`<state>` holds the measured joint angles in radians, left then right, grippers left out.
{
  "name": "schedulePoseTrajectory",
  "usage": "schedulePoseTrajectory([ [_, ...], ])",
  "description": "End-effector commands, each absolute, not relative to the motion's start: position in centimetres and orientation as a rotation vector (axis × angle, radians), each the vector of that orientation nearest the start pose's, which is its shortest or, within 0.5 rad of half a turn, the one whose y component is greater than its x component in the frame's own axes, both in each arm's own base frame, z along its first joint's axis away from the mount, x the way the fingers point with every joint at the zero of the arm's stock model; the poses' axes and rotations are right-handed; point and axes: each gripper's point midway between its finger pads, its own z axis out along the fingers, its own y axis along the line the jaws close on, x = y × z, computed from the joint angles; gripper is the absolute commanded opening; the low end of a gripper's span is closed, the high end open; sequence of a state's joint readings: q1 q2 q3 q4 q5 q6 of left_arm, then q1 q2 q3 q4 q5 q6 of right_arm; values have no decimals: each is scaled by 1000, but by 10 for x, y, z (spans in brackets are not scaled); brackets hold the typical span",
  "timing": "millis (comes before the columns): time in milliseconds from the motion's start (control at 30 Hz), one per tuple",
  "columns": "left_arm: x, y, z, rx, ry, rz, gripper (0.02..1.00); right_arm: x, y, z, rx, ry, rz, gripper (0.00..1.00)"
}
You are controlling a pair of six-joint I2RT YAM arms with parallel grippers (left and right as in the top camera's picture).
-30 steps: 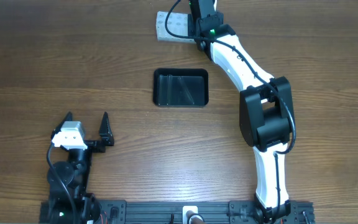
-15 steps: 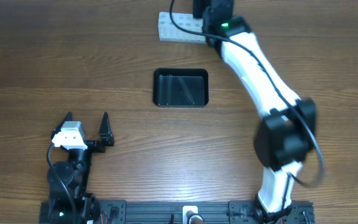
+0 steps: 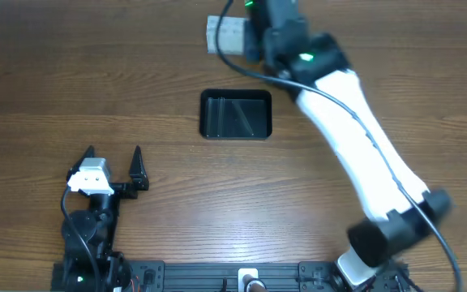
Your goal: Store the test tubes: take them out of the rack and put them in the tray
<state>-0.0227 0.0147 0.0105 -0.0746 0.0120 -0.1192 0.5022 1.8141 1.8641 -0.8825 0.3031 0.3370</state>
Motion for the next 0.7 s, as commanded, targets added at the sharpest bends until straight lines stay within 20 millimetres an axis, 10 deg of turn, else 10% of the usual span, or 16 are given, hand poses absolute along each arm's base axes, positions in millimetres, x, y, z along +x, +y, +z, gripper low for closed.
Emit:
schedulePoseTrajectory([
  [33,246,-8,156,-56,1648,-111,996,449,202,177,27,2580,50,62],
  [267,246,-8,156,-56,1648,-111,998,439,206,97,36,2787,-18,66],
  [700,246,-8,156,-56,1648,-111,1000,423,201,54,57,2914,-90,112],
])
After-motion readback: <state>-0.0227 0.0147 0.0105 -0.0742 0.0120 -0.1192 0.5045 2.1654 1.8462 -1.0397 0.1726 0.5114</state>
